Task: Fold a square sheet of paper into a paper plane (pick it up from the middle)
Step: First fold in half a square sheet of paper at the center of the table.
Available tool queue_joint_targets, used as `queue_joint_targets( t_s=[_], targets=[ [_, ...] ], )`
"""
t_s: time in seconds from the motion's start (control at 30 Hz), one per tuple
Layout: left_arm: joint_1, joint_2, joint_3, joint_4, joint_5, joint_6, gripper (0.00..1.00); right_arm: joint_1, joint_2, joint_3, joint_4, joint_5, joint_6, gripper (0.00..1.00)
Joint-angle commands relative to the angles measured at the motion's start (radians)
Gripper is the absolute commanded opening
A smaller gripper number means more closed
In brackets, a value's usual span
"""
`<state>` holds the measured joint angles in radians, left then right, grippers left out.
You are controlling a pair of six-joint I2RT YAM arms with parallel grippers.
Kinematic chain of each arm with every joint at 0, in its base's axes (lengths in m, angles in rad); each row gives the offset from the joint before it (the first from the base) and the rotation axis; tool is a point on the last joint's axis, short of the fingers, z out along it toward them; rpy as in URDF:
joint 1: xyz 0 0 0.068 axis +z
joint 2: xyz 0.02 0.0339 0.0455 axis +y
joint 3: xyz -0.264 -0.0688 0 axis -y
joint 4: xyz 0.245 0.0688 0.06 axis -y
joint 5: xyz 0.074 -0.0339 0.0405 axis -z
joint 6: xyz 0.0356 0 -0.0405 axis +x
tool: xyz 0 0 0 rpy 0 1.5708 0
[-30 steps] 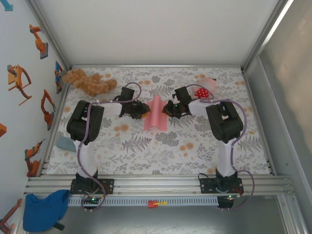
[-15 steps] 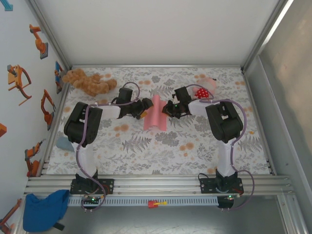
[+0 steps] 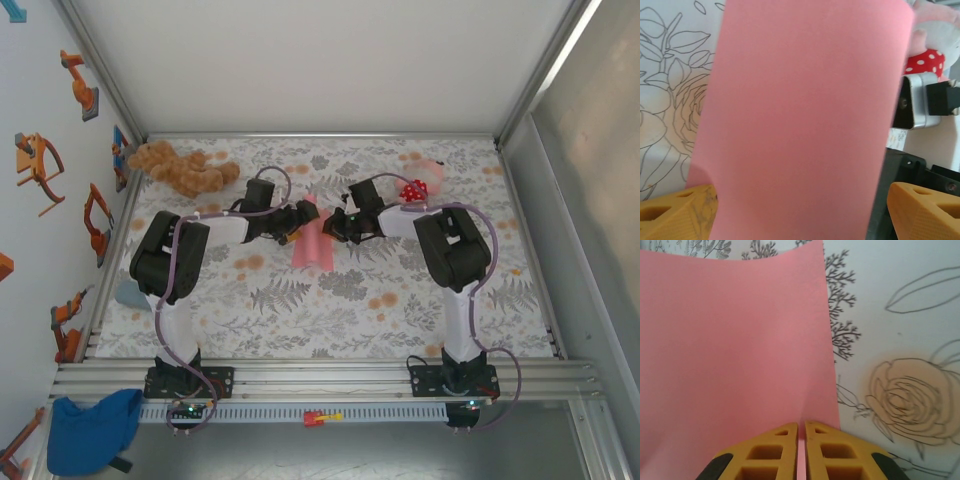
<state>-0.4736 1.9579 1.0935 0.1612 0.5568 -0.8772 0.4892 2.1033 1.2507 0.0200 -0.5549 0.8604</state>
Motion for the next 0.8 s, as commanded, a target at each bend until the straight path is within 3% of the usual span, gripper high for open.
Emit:
queue_joint_targets(
  t_s=[0.0,0.33,0.47,0.53,0.63,0.77],
  targets=[
    [-0.005,-0.002,0.019,-0.176,-0.047,0.069,0.83,0.016,0.025,-0.002,0.002,-0.022,0.007,0.12],
    [-0.003,-0.083,0.08,-0.269,-0.063,0.156,0.39,-0.033,-0.205,-0.138,0.091,0.044,-0.001,0.16],
    [0.002,-0.18,0.053,-0.233,-0.004,0.171,0.31,-0.073,-0.325,-0.229,0.157,0.02,-0.018,0.23],
    [0.008,-0.232,0.039,-0.208,0.053,0.163,0.3,-0.085,-0.373,-0.251,0.166,-0.023,-0.042,0.3],
    [0.02,-0.282,0.031,-0.193,0.138,0.139,0.3,-0.093,-0.439,-0.284,0.208,-0.108,-0.073,0.52],
    [0.032,-0.325,0.025,-0.144,0.246,0.098,0.29,-0.094,-0.476,-0.315,0.283,-0.236,-0.074,0.66]
  ],
)
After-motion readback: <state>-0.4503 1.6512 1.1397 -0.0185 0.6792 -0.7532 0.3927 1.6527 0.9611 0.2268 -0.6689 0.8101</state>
